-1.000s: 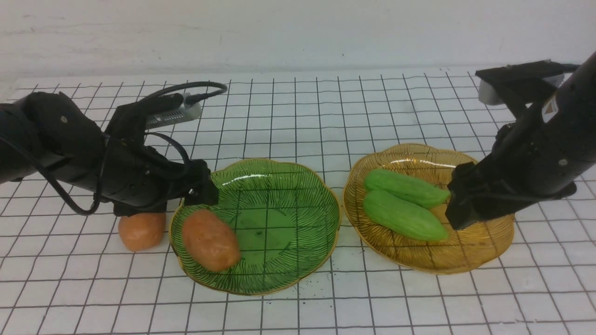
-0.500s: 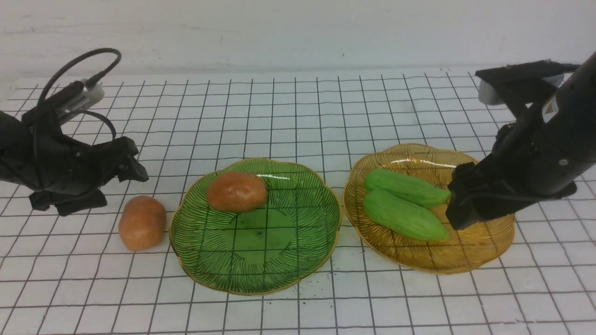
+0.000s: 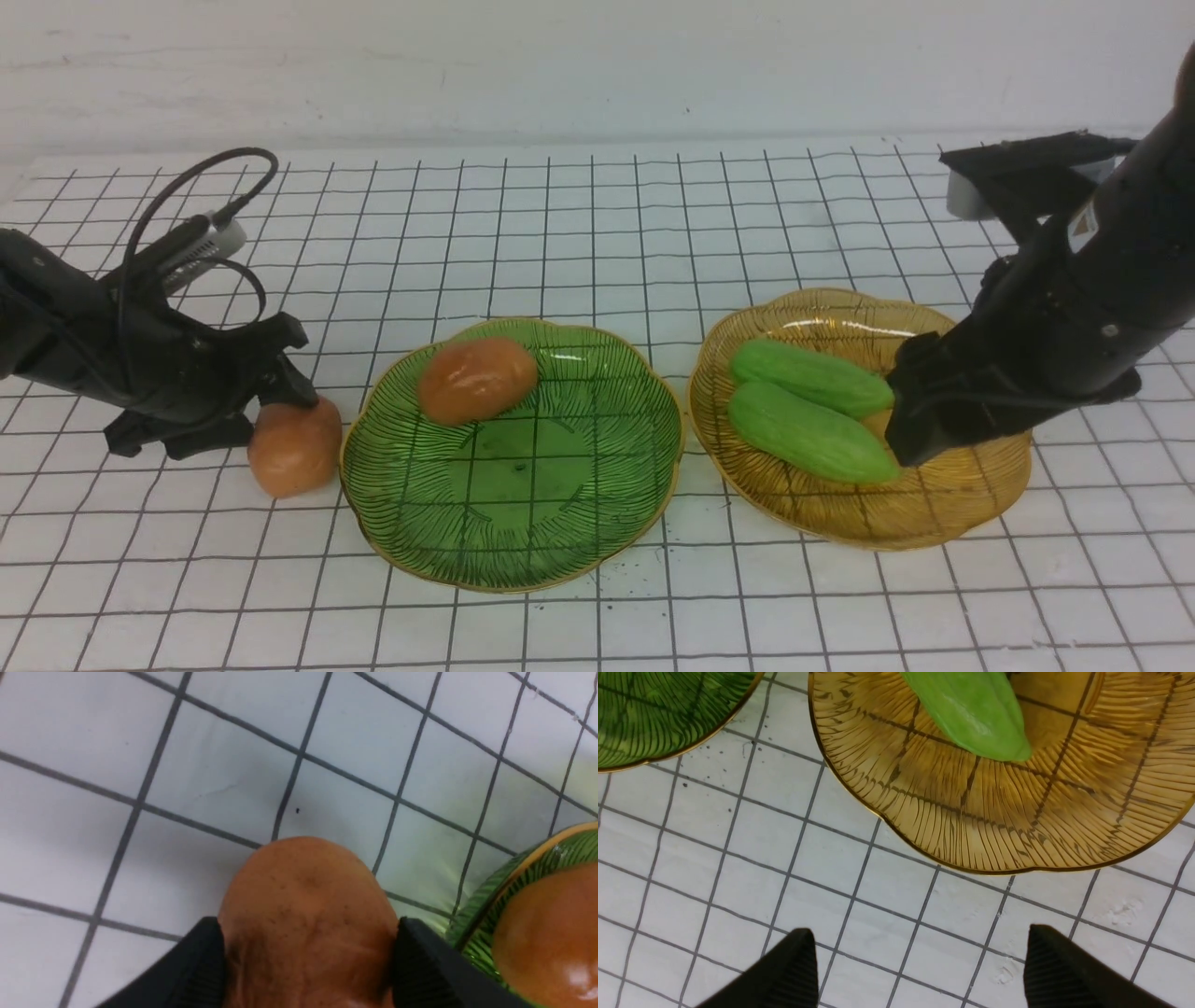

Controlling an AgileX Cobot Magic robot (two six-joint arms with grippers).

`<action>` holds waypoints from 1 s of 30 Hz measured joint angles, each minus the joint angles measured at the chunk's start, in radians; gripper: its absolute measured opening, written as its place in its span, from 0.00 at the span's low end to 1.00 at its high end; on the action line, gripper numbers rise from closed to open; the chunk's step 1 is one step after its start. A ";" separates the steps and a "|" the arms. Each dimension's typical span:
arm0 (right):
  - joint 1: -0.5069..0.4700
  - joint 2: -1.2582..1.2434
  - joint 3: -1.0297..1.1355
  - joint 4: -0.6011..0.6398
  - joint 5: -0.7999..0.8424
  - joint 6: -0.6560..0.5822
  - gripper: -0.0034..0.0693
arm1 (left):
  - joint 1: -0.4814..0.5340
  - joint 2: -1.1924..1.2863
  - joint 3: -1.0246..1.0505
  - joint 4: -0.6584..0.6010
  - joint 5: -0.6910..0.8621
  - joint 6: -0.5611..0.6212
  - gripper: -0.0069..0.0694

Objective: Put different types of vegetables on the plate.
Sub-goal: 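Put the potatoes from the left side into the left plate with the left gripper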

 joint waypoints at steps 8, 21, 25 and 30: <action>0.000 0.032 0.000 0.001 -0.001 0.000 0.78 | 0.020 -0.097 -0.072 0.024 0.182 0.089 0.63; 0.000 0.034 0.000 0.000 0.000 0.000 0.78 | -0.177 -0.102 -0.138 -0.024 0.307 0.205 0.63; 0.000 0.034 0.000 0.000 0.000 0.000 0.78 | -0.219 -0.039 -0.138 -0.022 0.256 0.205 0.63; 0.000 0.034 0.000 0.002 0.000 -0.030 0.76 | -0.219 -0.033 -0.138 -0.022 0.251 0.205 0.79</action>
